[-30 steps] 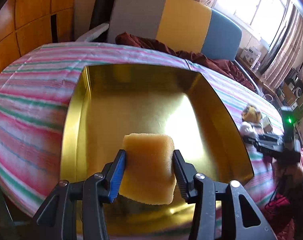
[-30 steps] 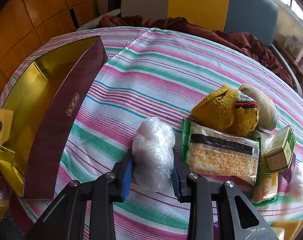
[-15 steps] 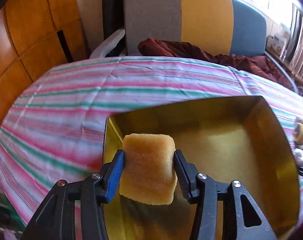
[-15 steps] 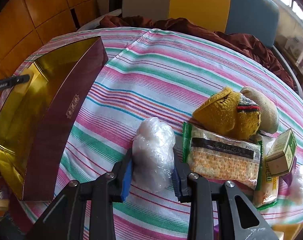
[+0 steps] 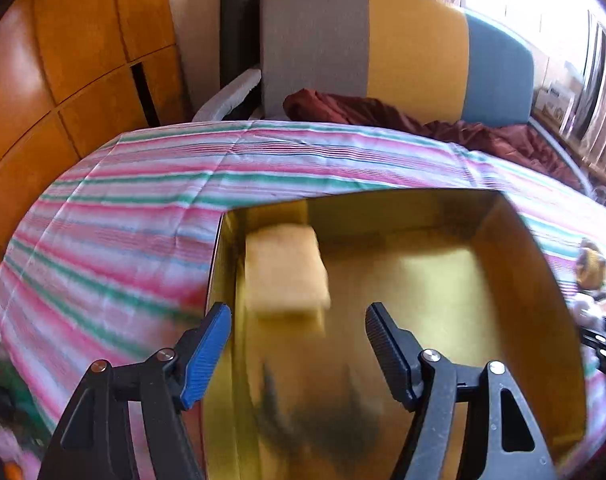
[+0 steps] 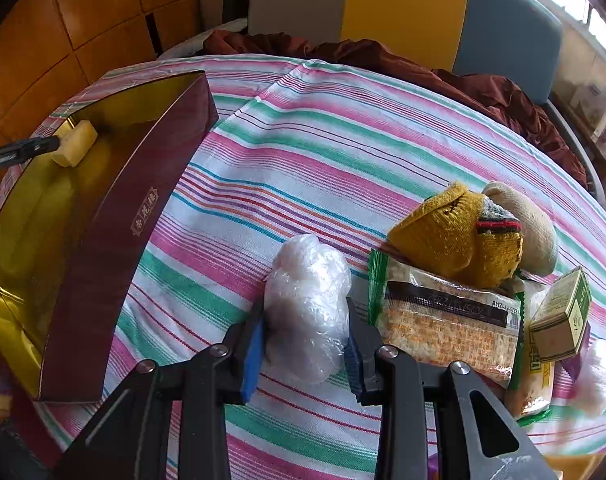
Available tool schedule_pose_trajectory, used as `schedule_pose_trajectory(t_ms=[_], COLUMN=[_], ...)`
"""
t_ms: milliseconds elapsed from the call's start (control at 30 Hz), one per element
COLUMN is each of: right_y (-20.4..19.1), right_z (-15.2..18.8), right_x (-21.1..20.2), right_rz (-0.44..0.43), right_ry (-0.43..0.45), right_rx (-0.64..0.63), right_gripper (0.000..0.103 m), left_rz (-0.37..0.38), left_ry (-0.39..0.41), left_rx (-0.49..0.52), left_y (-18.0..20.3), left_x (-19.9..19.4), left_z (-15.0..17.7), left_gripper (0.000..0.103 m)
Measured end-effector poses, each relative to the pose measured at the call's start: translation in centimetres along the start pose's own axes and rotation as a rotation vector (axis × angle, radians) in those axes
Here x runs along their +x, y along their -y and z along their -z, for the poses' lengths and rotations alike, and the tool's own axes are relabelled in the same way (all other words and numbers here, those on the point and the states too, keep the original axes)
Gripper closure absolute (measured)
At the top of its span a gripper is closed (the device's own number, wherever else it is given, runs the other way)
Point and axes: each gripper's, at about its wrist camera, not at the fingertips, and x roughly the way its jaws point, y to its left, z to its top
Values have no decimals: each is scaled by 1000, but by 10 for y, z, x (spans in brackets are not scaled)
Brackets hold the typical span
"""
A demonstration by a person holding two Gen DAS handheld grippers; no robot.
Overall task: Organize objects
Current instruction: 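Lower the sponge into the gold tin and open the left gripper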
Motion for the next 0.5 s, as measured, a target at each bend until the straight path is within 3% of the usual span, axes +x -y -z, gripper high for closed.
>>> schedule_pose_trajectory(t_ms=[267,500], right_y=[-4,-5], right_z=[0,2], right_x=[-2,-3], right_rz=[20,28], right_ry=[9,24], right_rx=[-12,-17], right_gripper=[67,67], left_rz=[4,-58], left_ry=[87,140], left_rx=[-42,-109], left_y=[15,10], left_x=[-75,-107], left_z=[61,78], left_gripper=[32,32])
